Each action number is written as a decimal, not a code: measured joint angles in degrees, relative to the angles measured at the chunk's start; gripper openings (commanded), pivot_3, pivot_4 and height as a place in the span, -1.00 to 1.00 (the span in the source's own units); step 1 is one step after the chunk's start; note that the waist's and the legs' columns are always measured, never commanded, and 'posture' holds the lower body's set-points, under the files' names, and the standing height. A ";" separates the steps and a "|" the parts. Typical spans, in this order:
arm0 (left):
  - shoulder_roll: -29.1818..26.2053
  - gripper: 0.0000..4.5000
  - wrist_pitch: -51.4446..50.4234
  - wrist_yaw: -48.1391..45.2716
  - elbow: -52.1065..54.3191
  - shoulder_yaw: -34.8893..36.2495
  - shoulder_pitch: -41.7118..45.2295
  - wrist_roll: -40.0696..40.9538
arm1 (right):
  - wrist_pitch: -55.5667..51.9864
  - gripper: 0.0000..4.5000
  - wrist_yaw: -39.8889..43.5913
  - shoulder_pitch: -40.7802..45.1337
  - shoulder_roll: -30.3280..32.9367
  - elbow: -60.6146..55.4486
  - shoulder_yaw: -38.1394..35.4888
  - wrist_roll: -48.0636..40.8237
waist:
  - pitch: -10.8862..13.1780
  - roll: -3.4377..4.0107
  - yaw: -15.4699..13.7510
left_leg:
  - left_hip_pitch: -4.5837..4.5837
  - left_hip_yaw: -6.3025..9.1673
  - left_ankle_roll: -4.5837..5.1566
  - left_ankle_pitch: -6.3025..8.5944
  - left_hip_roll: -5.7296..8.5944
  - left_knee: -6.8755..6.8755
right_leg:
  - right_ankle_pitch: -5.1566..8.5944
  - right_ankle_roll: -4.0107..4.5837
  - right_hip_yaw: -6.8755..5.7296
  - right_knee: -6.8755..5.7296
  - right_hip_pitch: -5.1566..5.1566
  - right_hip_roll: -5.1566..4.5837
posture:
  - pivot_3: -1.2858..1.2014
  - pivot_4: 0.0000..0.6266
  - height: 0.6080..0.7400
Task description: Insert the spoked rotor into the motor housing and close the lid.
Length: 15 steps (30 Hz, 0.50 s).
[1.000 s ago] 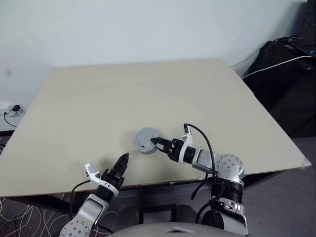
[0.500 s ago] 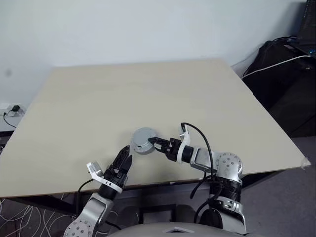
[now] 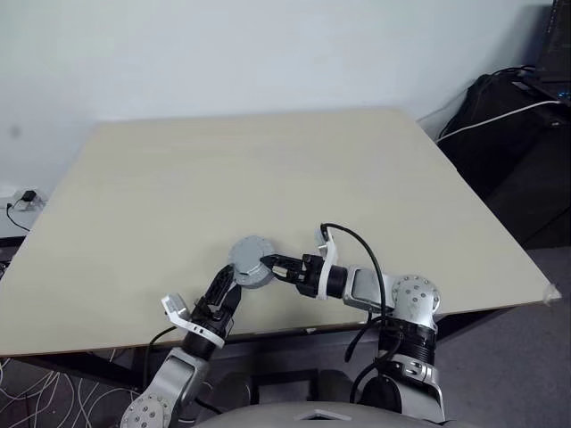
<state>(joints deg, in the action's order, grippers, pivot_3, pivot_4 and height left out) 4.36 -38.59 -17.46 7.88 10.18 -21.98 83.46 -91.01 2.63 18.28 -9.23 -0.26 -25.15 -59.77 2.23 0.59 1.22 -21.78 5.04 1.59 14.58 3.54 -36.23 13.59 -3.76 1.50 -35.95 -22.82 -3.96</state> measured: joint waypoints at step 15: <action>-0.57 0.99 -2.01 -2.72 -3.75 -1.22 2.59 -0.06 | -0.90 -0.06 -1.37 0.33 0.00 0.02 1.56 -2.57 | -0.02 0.02 0.18 | 0.00 -0.02 0.02 0.00 -0.05 -0.26 | -0.08 -0.03 0.10 -0.04 0.05 0.13 | 0.03 -1.00 1.00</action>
<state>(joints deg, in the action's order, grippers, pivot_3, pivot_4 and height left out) 3.79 -40.60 -20.18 4.14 8.96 -19.39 83.40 -91.91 1.25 18.61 -9.23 -0.23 -23.59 -62.34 2.21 0.60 1.39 -21.78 5.01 1.61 14.58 3.49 -36.48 13.52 -3.79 1.61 -35.99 -22.77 -3.83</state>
